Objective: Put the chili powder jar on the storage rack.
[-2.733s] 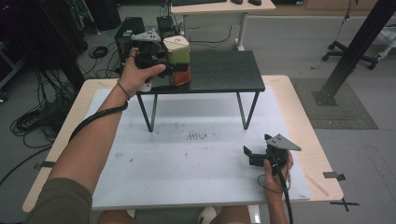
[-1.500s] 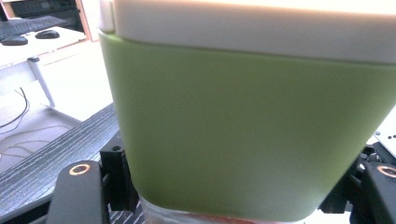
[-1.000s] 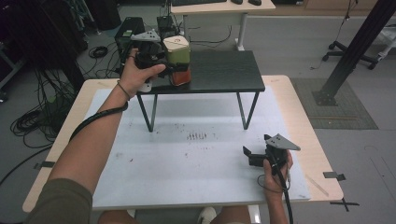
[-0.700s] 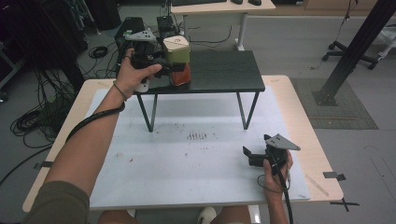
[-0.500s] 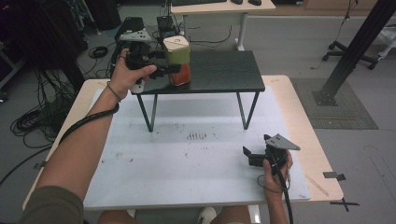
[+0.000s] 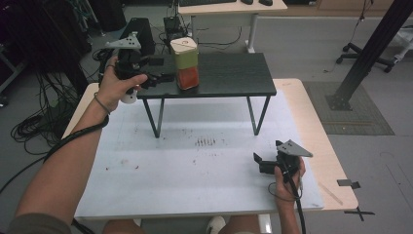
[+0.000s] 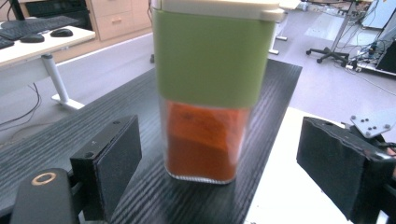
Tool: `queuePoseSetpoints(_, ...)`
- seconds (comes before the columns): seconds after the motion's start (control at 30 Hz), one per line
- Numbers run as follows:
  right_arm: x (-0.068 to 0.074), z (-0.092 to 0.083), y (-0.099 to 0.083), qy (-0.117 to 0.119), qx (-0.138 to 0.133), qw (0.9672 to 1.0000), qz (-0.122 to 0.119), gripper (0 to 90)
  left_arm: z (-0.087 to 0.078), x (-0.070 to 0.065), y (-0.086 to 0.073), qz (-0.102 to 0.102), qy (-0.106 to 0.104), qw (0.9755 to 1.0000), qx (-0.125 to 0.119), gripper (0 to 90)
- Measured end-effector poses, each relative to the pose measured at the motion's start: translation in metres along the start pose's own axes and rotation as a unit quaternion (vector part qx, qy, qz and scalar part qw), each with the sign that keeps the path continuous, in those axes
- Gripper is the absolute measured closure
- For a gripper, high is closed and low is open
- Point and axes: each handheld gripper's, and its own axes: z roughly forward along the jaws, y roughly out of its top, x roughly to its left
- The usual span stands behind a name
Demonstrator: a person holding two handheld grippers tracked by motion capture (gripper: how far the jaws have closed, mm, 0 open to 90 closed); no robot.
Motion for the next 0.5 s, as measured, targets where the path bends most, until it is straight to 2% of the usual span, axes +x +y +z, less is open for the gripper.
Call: queuePoseSetpoints(0.5, 0.000, 0.000, 0.000, -0.005, 0.006, 1.0000, -0.004, 1.2, -0.033, -0.013, -0.017, -0.001, 0.011, 0.9998, -0.017, 13.7)
